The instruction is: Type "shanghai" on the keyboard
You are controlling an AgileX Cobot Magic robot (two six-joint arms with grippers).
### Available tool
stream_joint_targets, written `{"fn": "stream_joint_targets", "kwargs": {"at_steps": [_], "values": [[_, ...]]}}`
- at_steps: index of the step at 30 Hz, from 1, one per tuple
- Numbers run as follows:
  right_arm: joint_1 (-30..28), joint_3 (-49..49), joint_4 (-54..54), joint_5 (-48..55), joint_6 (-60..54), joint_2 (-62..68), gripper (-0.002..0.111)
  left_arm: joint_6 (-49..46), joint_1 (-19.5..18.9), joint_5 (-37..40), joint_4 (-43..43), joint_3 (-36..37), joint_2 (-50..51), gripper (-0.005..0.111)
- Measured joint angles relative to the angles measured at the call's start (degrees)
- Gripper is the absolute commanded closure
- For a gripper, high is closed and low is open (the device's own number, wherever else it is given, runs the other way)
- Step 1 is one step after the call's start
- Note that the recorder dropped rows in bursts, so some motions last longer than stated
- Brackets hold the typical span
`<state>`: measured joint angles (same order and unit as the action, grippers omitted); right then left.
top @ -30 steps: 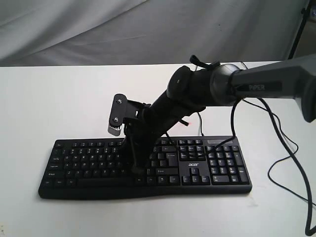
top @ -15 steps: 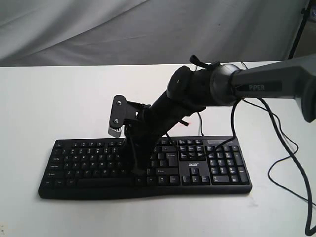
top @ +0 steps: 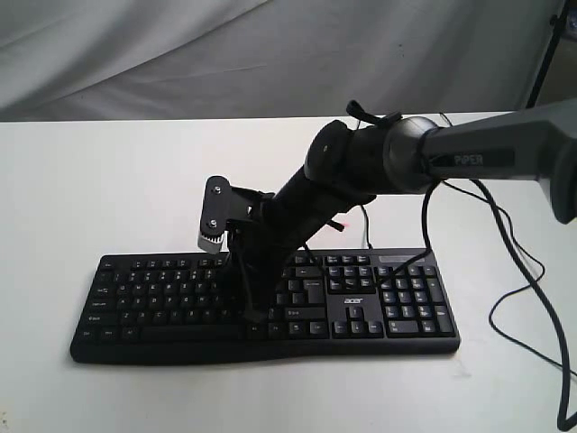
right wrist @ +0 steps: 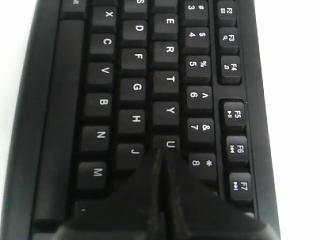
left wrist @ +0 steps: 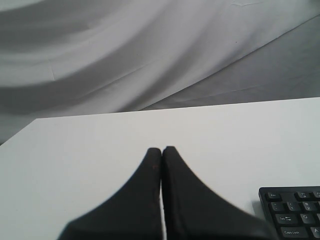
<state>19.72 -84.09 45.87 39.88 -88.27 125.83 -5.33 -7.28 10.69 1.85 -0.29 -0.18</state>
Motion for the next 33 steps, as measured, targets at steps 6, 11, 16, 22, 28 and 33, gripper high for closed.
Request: {"fn": "stream_joint_targets", "kwargs": {"at_steps": [6, 11, 16, 22, 28, 33], "values": [[0.0, 0.0, -0.3, 0.0, -0.1, 0.1, 0.108, 0.0, 0.0, 0.0, 0.0, 0.0, 0.0, 0.106], [0.0, 0.0, -0.4, 0.0, -0.1, 0.9, 0.108, 0.0, 0.0, 0.0, 0.0, 0.0, 0.0, 0.106], [0.0, 0.0, -0.6, 0.0, -0.2, 0.8, 0.108, 0.0, 0.0, 0.0, 0.0, 0.0, 0.0, 0.106], [0.0, 0.0, -1.6, 0.0, -0.1, -1.3, 0.108, 0.0, 0.0, 0.0, 0.0, 0.0, 0.0, 0.106], [0.0, 0.0, 0.0, 0.0, -0.1, -1.5, 0.108, 0.0, 0.0, 0.0, 0.0, 0.0, 0.0, 0.106], [0.0, 0.0, 0.1, -0.2, -0.1, -2.6, 0.108, 0.0, 0.0, 0.0, 0.0, 0.0, 0.0, 0.106]]}}
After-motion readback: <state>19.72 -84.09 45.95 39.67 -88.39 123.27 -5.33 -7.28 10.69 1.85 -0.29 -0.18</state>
